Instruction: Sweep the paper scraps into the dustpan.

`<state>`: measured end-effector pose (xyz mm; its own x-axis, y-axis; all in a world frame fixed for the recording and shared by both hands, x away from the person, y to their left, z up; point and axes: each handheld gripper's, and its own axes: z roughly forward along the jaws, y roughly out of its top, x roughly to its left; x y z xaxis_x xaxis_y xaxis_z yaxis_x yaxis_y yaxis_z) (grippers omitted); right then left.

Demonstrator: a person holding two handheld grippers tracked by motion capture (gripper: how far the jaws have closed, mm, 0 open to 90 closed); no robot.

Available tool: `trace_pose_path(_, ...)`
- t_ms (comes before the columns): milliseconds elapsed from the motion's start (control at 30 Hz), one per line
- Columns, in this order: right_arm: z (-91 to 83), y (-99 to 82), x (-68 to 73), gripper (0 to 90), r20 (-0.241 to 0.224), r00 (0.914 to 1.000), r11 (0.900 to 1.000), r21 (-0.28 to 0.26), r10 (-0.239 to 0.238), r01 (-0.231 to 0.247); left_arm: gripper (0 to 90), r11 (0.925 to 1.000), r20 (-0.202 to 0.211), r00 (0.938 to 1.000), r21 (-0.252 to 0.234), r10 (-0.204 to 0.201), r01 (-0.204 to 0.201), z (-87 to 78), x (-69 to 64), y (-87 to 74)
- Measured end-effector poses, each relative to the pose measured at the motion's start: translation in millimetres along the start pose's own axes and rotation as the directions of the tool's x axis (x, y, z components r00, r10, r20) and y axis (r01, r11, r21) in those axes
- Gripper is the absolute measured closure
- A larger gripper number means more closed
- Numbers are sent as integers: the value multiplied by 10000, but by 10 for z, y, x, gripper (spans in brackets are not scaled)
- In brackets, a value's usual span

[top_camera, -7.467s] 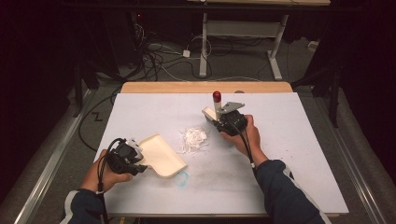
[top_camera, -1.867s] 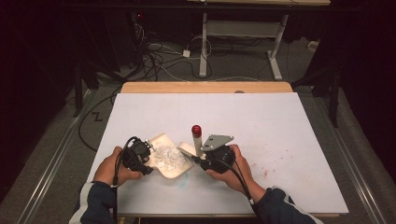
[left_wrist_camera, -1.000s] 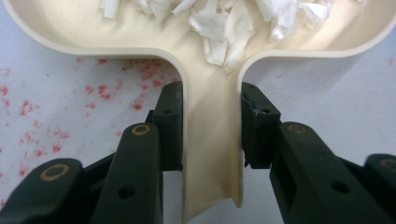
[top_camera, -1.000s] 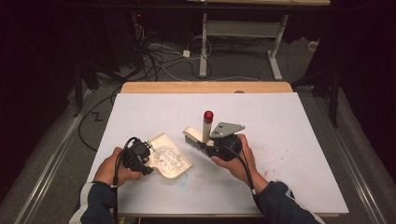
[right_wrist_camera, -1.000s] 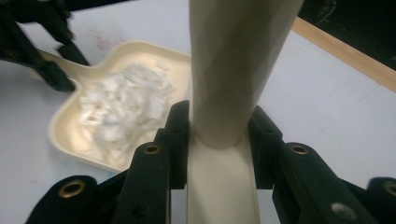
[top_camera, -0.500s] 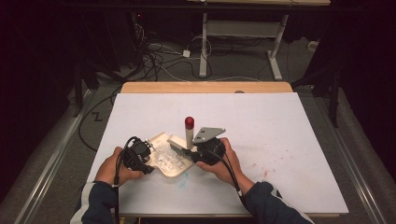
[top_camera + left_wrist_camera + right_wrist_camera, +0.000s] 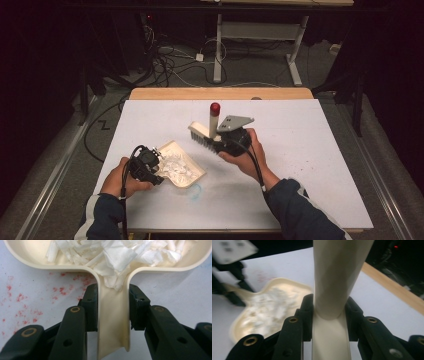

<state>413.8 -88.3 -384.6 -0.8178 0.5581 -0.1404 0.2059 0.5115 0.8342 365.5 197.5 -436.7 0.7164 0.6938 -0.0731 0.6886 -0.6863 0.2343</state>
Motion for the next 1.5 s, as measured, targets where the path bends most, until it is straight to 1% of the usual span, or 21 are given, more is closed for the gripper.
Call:
trace_pose_path(100, 121, 1, -188, 677, 621, 9979, 9994, 315, -191, 172, 629, 10000, 47, 10000, 8, 9, -9, 4, 16, -4)
trace_pose_path(167, 208, -6, -282, 677, 853, 9962, 9990, 427, -186, 150, 629, 9999, 53, 9999, -67, -88, 88, 3, 33, -11)
trace_pose_path(233, 308, -2, -345, 677, 1118, 9927, 9982, 453, -447, 398, 629, 9999, 92, 9999, -91, -111, 112, 2, 49, -18)
trace_pose_path(300, 414, 17, -388, 677, 1274, 9891, 9958, 623, -743, 668, 629, 9998, 106, 9998, -96, -144, 145, 4, 59, -28)
trace_pose_path(433, 587, 44, -425, 677, 1350, 9891, 9970, 571, -586, 513, 629, 9998, 153, 9997, -124, -166, 167, -17, 84, -51)
trace_pose_path(567, 771, 62, -407, 677, 1322, 9872, 9931, 868, -895, 784, 629, 9997, 153, 9996, -105, -240, 242, -10, 102, -65)
trace_pose_path(667, 883, 52, -352, 677, 1080, 9906, 9922, 1009, -835, 727, 629, 9997, 95, 9997, -70, -224, 224, -8, 100, -77)
trace_pose_path(767, 937, 45, -292, 677, 631, 9923, 9901, 986, -1068, 1003, 629, 9998, 38, 9998, -26, -208, 208, -2, 86, -88)
trace_pose_path(833, 954, 53, -262, 677, 521, 9899, 9868, 1021, -1315, 1257, 629, 9998, 35, 9998, 9, -174, 174, 4, 85, -89)
trace_pose_path(900, 954, 48, -247, 677, 133, 9914, 9869, 986, -1299, 1280, 629, 9998, 77, 9998, -11, -205, 205, 5, 90, -96)
trace_pose_path(967, 936, 28, -233, 676, -88, 9906, 9862, 933, -1367, 1369, 629, 9997, 87, 9997, -23, -224, 224, 6, 99, -100)
trace_pose_path(1000, 921, 14, -225, 677, -348, 9906, 9870, 876, -1324, 1350, 629, 9997, 90, 9997, -31, -231, 231, 7, 100, -101)
trace_pose_path(1067, 893, -1, -203, 677, -392, 9882, 9843, 907, -1481, 1512, 628, 9997, 87, 9997, -26, -227, 227, 9, 96, -101)
trace_pose_path(1133, 837, -25, -163, 676, -634, 9863, 9832, 923, -1522, 1577, 629, 9997, 88, 9997, 1, -236, 236, 6, 93, -97)
trace_pose_path(1200, 767, -42, -118, 677, -834, 9834, 9821, 853, -1610, 1680, 629, 9997, 66, 9997, 18, -235, 235, 4, 86, -94)
trace_pose_path(1300, 645, -63, -27, 677, -1401, 9771, 9827, 704, -1600, 1710, 629, 9998, 45, 9998, 83, -177, 177, 8, 69, -88)
trace_pose_path(1333, 600, -70, 18, 677, -1627, 9720, 9812, 650, -1694, 1819, 628, 9998, 33, 9998, 112, -175, 175, 10, 66, -86)
trace_pose_path(1400, 500, -86, 144, 677, -2208, 9616, 9798, 780, -1633, 1843, 628, 9998, 11, 9999, 124, -170, 170, 17, 59, -84)
trace_pose_path(1433, 461, -85, 190, 677, -2271, 9581, 9774, 776, -1745, 1964, 628, 9998, -4, 9999, 144, -169, 169, 20, 59, -83)
trace_pose_path(1467, 392, -74, 260, 677, -2249, 9527, 9718, 704, -2044, 2251, 628, 9997, -2, 9998, 152, -183, 183, 21, 60, -83)
trace_pose_path(1500, 334, -60, 299, 677, -2171, 9521, 9701, 645, -2152, 2340, 628, 9997, 1, 9998, 145, -194, 194, 22, 60, -83)
